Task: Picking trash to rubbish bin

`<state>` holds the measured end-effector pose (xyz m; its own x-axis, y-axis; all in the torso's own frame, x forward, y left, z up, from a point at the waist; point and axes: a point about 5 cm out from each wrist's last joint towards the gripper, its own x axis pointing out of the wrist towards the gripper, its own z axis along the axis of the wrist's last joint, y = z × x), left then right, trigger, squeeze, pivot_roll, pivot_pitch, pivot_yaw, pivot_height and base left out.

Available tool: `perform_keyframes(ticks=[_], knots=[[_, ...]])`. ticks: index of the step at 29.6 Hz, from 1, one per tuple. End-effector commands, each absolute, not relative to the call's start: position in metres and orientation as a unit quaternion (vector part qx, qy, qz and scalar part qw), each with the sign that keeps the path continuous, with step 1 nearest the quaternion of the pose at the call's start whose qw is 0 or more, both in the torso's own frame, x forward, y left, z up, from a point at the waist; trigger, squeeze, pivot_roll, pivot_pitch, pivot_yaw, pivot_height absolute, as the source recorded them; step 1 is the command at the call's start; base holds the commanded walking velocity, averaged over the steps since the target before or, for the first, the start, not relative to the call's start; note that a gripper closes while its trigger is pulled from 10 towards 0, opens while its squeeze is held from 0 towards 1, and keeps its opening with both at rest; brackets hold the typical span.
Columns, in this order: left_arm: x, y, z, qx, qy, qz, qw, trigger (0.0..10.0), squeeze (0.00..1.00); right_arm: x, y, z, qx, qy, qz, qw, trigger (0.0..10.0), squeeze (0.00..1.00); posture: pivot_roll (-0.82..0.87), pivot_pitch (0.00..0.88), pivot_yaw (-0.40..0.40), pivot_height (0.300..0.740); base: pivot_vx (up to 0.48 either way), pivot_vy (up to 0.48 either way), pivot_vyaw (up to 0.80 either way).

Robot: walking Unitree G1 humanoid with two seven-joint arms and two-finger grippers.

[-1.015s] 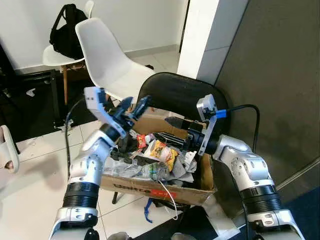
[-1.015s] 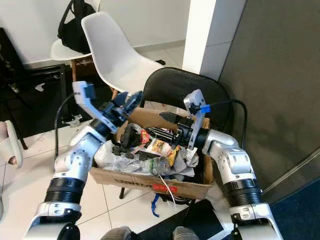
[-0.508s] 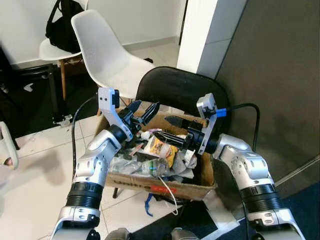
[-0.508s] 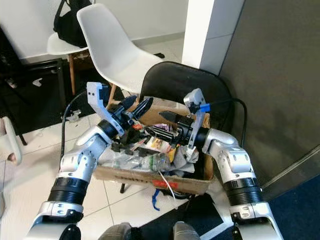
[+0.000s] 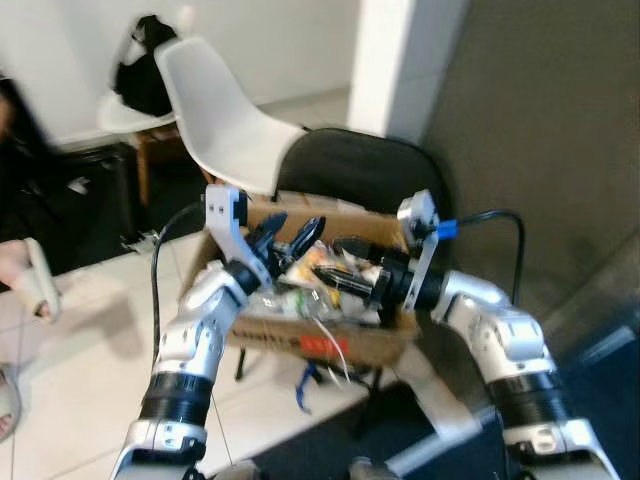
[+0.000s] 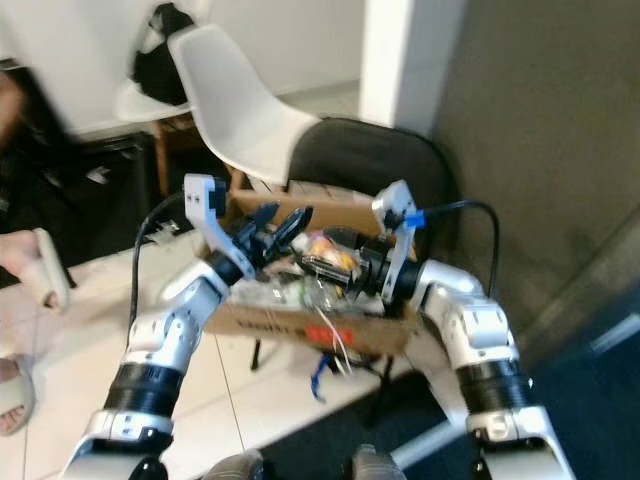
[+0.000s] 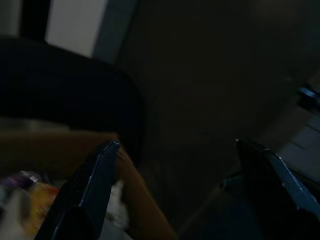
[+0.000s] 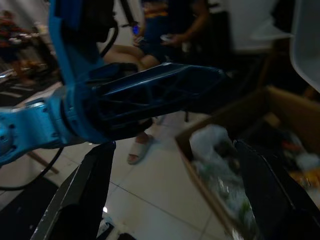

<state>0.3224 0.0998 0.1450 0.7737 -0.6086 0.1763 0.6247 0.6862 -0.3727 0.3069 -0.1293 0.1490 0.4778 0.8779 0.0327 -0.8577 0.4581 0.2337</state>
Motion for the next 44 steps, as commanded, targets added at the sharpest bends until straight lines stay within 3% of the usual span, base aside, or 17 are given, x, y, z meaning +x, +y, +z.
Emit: perform_keyframes(ticks=[1,38,44], knots=[[0.3215,0.1022,0.1403,-0.212,-0.011,-0.330,0.920,10.0,0.00,0.3061,-0.1246,0.1482,0.116,0.046,0.515,0.848,10.0,0.00,-0.05,0.000,-0.018,0.740,-0.326,0.000,0.00],[0.3212,0.1020,0.1397,-0.218,-0.014,-0.332,0.918,10.0,0.00,0.3061,-0.1247,0.1486,0.103,0.032,0.513,0.852,10.0,0.00,-0.05,0.000,-0.020,0.740,-0.283,0.000,0.00],[0.3214,0.1029,0.1398,-0.222,-0.014,-0.332,0.916,10.0,0.00,0.3050,-0.1244,0.1489,0.092,0.028,0.518,0.850,10.0,0.00,-0.05,0.000,-0.019,0.740,0.000,0.000,0.69]])
